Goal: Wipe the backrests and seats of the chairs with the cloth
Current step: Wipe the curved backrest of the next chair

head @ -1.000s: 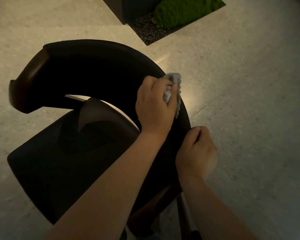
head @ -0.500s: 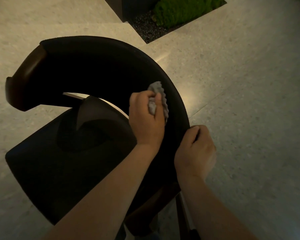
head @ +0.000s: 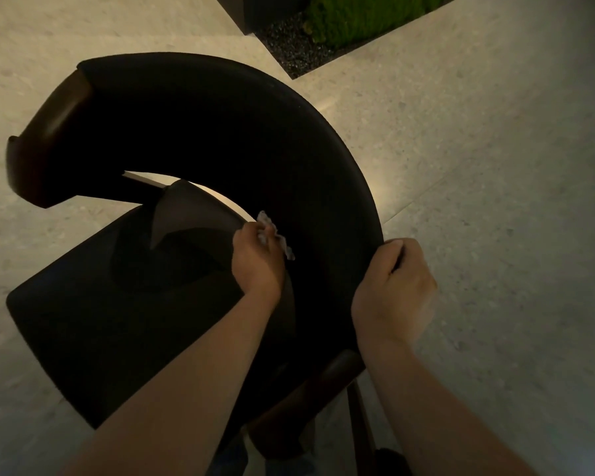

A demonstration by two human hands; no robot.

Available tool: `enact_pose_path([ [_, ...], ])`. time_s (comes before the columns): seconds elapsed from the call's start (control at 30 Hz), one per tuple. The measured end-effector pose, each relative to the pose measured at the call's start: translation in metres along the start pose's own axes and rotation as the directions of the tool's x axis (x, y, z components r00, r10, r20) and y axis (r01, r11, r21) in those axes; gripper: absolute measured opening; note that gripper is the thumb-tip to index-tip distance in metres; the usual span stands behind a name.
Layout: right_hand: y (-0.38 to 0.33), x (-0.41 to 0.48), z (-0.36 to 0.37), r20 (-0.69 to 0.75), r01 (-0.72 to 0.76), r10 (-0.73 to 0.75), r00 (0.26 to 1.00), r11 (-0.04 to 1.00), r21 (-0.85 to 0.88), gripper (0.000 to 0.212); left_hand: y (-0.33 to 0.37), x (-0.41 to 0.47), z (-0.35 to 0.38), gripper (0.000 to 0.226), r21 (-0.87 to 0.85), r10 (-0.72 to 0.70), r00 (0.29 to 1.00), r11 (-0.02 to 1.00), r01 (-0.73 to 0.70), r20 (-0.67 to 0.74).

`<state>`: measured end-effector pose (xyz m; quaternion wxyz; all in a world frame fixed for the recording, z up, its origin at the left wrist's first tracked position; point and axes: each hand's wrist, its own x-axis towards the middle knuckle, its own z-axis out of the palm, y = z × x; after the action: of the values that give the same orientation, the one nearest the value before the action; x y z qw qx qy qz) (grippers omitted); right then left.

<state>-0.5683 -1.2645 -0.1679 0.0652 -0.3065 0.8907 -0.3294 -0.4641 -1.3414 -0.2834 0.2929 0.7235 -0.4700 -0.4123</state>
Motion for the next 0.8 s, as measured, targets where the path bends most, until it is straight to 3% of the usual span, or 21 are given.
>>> enact_pose_path([
  [0.2, 0.000, 0.000, 0.000, 0.003, -0.004, 0.004, 1.000, 1.000, 0.013, 0.033, 0.014, -0.017, -0.009, 0.026, -0.069, 0.187, 0.982, 0.980, -0.186, 0.000],
  [0.33, 0.000, -0.001, -0.001, 0.008, -0.006, 0.006, 1.000, 1.000, 0.014, 0.031, 0.013, -0.035, 0.009, 0.027, -0.068, 0.155, 0.987, 0.985, -0.157, -0.045],
  [0.47, 0.000, 0.000, 0.000, -0.007, -0.003, 0.004, 1.000, 1.000, 0.013, 0.032, 0.005, -0.025, 0.010, 0.008, -0.111, 0.168, 0.985, 0.979, -0.172, -0.048],
  [0.53, 0.000, 0.000, 0.001, -0.009, 0.003, -0.003, 1.000, 1.000, 0.006, 0.032, -0.004, -0.020, 0.010, 0.006, -0.190, 0.067, 0.998, 0.979, -0.069, -0.017],
  [0.6, 0.000, 0.000, 0.000, -0.001, 0.007, -0.007, 1.000, 1.000, 0.014, 0.032, -0.021, -0.011, 0.006, 0.012, -0.270, -0.129, 0.974, 0.946, 0.177, 0.187],
  [0.63, 0.001, 0.000, 0.000, 0.003, 0.008, -0.008, 1.000, 1.000, 0.017, 0.032, -0.024, -0.008, 0.004, 0.021, -0.263, -0.239, 0.925, 0.911, 0.319, 0.294],
  [0.67, 0.001, 0.000, -0.001, 0.005, 0.008, -0.008, 1.000, 1.000, 0.014, 0.032, -0.035, -0.010, 0.002, 0.031, 0.105, -0.247, 0.932, 0.968, 0.227, 0.266],
  [0.7, 0.000, 0.000, -0.001, 0.007, 0.009, -0.009, 1.000, 1.000, 0.010, 0.031, -0.041, -0.011, -0.002, 0.034, 0.279, -0.193, 0.942, 0.954, 0.114, 0.275],
  [0.73, 0.000, 0.000, -0.001, 0.009, 0.009, -0.009, 1.000, 1.000, 0.009, 0.031, -0.040, -0.008, -0.004, 0.030, 0.137, -0.291, 0.924, 0.955, 0.264, 0.249],
  [0.77, 0.000, 0.000, -0.001, 0.010, 0.009, -0.009, 1.000, 1.000, 0.011, 0.032, -0.039, -0.006, -0.009, 0.024, -0.180, -0.301, 0.915, 0.918, 0.354, 0.268],
  [0.8, 0.000, 0.000, -0.001, 0.011, 0.008, -0.008, 1.000, 1.000, 0.013, 0.032, -0.033, -0.008, -0.016, 0.019, -0.198, -0.268, 0.943, 0.931, 0.306, 0.198],
])
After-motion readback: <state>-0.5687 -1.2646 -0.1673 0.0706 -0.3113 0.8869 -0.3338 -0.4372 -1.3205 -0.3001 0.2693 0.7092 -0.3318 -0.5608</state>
